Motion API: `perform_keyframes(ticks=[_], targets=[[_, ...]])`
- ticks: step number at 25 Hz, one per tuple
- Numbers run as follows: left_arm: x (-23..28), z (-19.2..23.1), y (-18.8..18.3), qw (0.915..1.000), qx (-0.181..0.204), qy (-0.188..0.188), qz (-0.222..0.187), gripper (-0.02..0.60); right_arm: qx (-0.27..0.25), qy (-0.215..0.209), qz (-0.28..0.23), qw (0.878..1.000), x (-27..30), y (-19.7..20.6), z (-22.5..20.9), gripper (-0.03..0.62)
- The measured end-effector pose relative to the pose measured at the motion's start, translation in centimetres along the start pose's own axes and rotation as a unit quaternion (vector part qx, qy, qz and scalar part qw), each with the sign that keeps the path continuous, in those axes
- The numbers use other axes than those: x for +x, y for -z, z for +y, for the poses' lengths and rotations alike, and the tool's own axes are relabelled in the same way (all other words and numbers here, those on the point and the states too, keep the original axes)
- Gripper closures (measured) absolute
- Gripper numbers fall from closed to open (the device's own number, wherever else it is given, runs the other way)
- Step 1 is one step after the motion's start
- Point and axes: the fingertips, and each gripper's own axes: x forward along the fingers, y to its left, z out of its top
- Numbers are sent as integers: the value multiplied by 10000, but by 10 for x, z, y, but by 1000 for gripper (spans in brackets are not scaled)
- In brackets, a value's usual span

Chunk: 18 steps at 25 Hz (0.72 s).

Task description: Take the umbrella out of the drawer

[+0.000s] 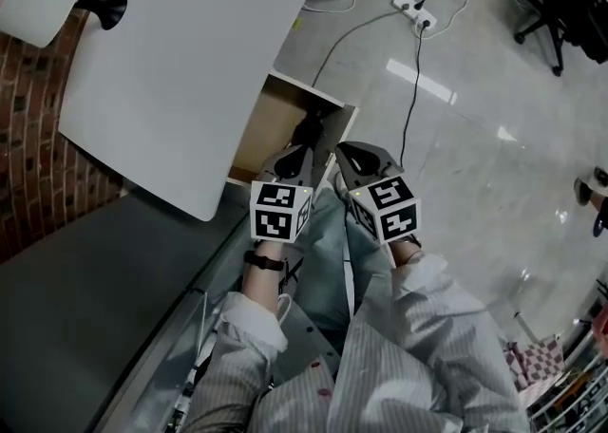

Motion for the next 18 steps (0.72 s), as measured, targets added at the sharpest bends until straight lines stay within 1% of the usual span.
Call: perform_keyframes(ticks=[7, 12, 18], targets=[[43, 13, 44, 9985, 36, 67, 546, 572, 140, -75, 243, 9996, 32, 30, -14, 559], [74, 21, 72, 9950, -28, 85, 991, 572, 219, -128, 477, 9985, 50, 53, -21, 559], [97, 34, 88, 9922, 0, -22, 1249, 571, 339, -118, 650, 9972, 67, 68, -32, 559]])
